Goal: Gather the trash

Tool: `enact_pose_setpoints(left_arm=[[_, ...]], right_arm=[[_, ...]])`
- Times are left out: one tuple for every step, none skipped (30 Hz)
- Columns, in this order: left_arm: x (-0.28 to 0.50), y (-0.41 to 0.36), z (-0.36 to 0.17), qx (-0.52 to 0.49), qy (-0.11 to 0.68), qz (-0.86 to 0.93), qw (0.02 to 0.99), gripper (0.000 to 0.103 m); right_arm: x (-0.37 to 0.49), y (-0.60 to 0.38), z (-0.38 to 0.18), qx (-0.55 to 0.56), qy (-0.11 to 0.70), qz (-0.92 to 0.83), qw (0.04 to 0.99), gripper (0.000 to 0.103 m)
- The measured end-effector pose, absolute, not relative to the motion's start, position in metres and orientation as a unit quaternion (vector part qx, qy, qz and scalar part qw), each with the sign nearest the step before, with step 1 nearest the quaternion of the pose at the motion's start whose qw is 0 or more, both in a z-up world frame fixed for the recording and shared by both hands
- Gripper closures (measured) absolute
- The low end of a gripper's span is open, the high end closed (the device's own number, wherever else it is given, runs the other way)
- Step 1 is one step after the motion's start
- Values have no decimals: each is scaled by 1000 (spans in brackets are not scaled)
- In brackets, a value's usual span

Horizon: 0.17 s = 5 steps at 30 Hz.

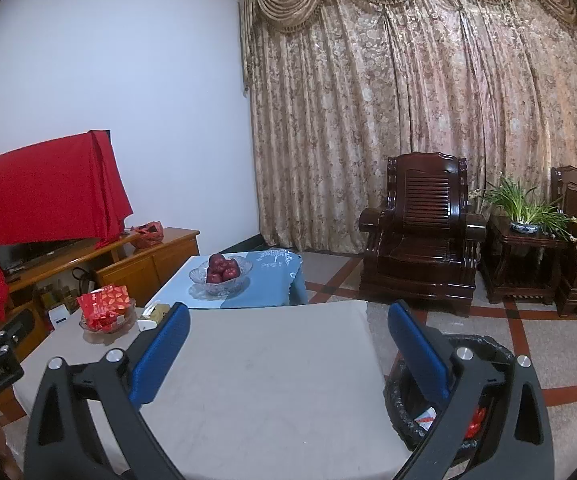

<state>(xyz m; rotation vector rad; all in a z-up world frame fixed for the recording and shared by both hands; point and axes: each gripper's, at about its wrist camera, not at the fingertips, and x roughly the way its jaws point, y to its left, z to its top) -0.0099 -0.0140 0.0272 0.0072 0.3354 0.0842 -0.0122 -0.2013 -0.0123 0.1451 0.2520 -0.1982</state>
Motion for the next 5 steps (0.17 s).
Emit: enact_pose_setpoints(left_arm=[[-11,-17,27,5,166,43,985,5],[-12,-19,28,6,166,43,985,5],[-10,-16,28,5,166,42,985,5],[-9,-14,29,4,166,42,985,5],[-10,-14,29,4,166,42,985,5]], right_arm=[[-12,-201,-12,72,125,-99,985,6],[-12,-201,-12,72,125,-99,985,6],[-12,-201,-12,73,125,-99,985,6],[-12,-201,-12,73,125,-99,984,6],[-12,-201,-12,73,126,-99,984,6]])
